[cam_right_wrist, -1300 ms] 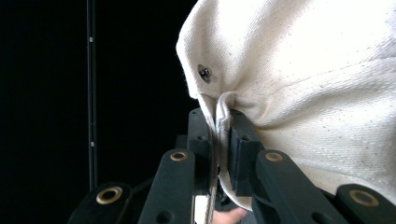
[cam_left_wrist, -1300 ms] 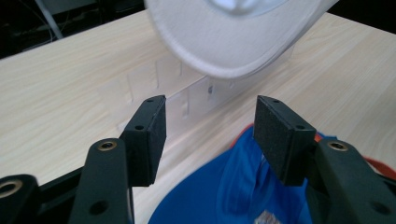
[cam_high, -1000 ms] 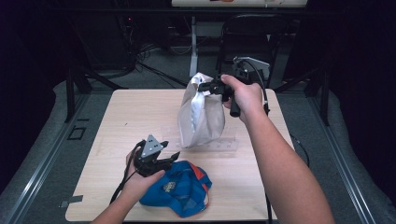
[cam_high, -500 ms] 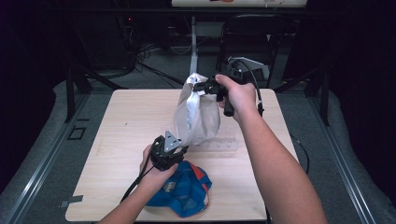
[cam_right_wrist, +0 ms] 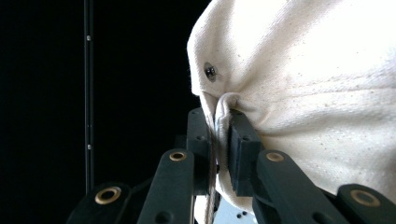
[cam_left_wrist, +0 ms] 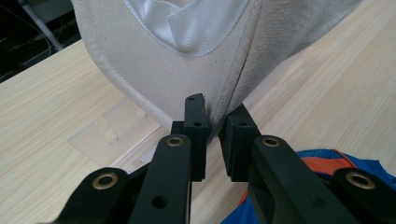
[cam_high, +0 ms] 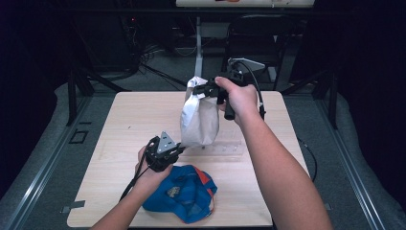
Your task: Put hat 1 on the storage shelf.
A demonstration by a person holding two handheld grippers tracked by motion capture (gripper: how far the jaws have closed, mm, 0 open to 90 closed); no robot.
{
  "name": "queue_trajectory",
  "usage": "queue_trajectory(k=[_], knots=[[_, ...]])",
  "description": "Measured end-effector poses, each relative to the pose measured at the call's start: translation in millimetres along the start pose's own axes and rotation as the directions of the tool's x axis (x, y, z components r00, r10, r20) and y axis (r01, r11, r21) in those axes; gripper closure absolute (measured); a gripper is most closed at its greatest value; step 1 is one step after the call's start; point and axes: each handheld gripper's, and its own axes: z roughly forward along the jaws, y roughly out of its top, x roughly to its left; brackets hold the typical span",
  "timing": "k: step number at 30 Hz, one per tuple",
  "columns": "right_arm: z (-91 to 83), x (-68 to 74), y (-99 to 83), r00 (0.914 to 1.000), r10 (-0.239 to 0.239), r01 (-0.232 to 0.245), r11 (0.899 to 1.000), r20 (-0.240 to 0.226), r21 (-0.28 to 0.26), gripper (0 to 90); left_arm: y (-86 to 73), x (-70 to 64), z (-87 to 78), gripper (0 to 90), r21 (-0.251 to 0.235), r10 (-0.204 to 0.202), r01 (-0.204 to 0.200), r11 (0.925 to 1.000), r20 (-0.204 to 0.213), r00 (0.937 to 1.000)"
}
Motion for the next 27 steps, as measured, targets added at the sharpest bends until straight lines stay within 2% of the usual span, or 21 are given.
queue_trajectory(k=[10,16,20,27], knots=[[3.8,0.0,0.3,0.9999,-0.006,0.006,1.000,0.012,0.009,81.7,-7.3,10.1,2.9,82.0,-0.038,-0.042,0.044,0.9983,0.057,0.9975],[6.2,-0.6,-0.2,0.9998,-0.009,0.009,1.000,0.018,0.014,81.6,-13.2,17.9,2.7,81.7,-0.056,-0.080,0.086,0.9947,0.098,0.9919],[10.7,0.1,-1.0,0.9997,-0.009,0.008,1.000,0.021,0.019,81.6,-19.7,21.6,0.5,81.9,-0.064,-0.090,0.097,0.9933,0.100,0.9909],[23.6,1.0,-3.0,0.9994,-0.022,0.020,0.999,0.027,0.040,81.5,-29.2,25.4,-0.7,83.1,-0.067,-0.135,0.142,0.9876,0.097,0.9861]])
